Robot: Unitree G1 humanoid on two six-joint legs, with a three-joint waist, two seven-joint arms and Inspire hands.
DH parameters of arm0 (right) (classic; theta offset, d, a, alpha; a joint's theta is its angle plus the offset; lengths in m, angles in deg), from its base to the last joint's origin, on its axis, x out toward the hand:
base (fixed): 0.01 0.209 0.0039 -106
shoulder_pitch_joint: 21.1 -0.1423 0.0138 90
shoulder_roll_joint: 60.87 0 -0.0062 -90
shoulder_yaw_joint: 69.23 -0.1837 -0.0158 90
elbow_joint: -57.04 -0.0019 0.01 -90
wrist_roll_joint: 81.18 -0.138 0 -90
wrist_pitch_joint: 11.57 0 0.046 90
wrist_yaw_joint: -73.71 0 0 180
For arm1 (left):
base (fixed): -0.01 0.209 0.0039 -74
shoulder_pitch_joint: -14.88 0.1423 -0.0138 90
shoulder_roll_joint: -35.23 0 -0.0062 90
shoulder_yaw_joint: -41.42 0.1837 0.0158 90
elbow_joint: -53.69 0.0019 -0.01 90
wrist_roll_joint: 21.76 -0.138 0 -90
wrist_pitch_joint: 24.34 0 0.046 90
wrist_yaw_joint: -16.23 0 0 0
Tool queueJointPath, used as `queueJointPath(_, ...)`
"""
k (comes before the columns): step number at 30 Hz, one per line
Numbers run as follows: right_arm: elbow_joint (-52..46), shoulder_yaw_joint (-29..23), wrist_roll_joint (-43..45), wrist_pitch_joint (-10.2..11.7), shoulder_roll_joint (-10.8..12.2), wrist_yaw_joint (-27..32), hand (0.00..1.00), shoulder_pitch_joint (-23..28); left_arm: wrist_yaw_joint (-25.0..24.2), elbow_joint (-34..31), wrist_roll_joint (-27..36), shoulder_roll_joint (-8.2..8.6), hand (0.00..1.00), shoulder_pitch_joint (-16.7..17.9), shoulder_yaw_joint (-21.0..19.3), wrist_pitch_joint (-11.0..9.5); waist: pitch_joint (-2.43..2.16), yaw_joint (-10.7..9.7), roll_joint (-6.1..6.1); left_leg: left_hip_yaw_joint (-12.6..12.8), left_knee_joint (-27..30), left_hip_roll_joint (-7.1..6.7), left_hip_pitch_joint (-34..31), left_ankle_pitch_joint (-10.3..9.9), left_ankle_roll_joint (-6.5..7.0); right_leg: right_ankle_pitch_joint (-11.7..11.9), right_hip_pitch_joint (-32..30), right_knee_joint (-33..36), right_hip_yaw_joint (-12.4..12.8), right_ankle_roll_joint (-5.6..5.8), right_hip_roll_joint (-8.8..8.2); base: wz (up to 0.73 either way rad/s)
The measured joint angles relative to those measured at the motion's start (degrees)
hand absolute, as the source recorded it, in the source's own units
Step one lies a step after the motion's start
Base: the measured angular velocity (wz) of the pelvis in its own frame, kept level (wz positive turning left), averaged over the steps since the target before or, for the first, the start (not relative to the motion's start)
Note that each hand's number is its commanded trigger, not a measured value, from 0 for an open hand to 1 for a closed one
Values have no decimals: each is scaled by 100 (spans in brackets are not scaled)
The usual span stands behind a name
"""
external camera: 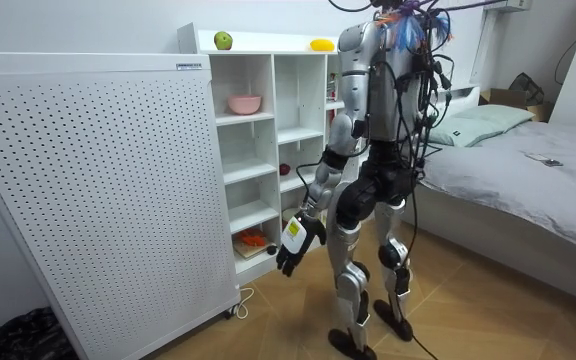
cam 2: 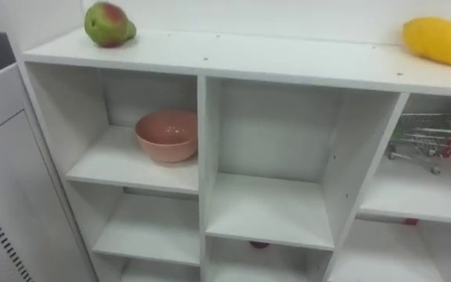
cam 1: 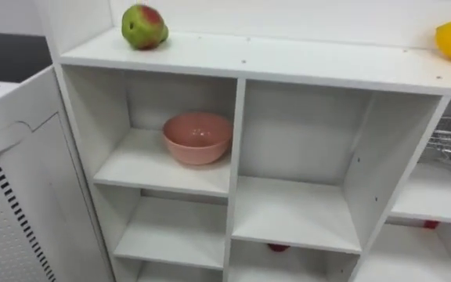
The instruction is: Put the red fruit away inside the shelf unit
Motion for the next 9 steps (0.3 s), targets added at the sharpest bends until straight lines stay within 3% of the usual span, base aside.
queueJointPath(3, -7, -48, 116, 31, 26, -12, 0, 87, 17, -17, -149, 55, 0, 102, -214, -3, -5, -26, 6, 41, -121, -18, 204, 1, -1, 11, 172, -84, 41, 19, 3, -11)
queueJointPath(9, -140, -49, 368, 75, 94, 3, 0, 175, 20, -21, -251, 121, 0, 114, -245, 70, 12, -36, -13, 41, -185, -42, 363, 1, 0, 14, 253, -98, 276, 24, 5, -1)
